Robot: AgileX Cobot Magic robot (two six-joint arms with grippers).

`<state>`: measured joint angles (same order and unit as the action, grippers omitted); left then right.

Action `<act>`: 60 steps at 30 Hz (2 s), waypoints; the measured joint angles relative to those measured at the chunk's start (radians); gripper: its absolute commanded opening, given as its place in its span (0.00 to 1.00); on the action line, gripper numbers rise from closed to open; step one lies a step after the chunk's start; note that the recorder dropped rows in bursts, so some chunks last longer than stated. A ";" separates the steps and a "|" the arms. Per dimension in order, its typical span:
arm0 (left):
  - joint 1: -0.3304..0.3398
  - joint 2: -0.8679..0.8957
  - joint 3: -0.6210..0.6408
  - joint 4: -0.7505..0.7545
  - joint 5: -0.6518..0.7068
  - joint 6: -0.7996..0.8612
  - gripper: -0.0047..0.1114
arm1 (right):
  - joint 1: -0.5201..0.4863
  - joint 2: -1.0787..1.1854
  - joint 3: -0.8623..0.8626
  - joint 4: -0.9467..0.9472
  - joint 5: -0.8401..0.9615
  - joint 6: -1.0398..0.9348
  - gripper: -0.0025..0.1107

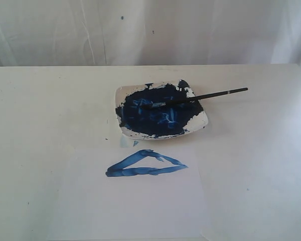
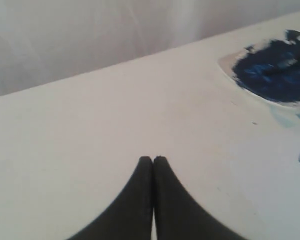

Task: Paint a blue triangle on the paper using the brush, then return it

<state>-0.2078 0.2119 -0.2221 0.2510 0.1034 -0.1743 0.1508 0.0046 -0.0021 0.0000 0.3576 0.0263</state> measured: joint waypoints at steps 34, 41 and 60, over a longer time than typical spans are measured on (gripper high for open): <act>0.182 -0.207 0.211 -0.233 -0.018 -0.002 0.04 | 0.000 0.000 0.000 0.000 0.000 0.000 0.02; 0.182 -0.207 0.220 -0.251 0.165 -0.002 0.04 | 0.000 0.000 0.000 0.000 0.000 0.000 0.02; 0.182 -0.207 0.220 -0.251 0.177 0.097 0.04 | 0.000 0.000 0.000 0.000 0.000 0.000 0.02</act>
<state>-0.0259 0.0050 -0.0018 0.0000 0.2807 -0.0774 0.1508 0.0046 -0.0021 0.0000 0.3576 0.0263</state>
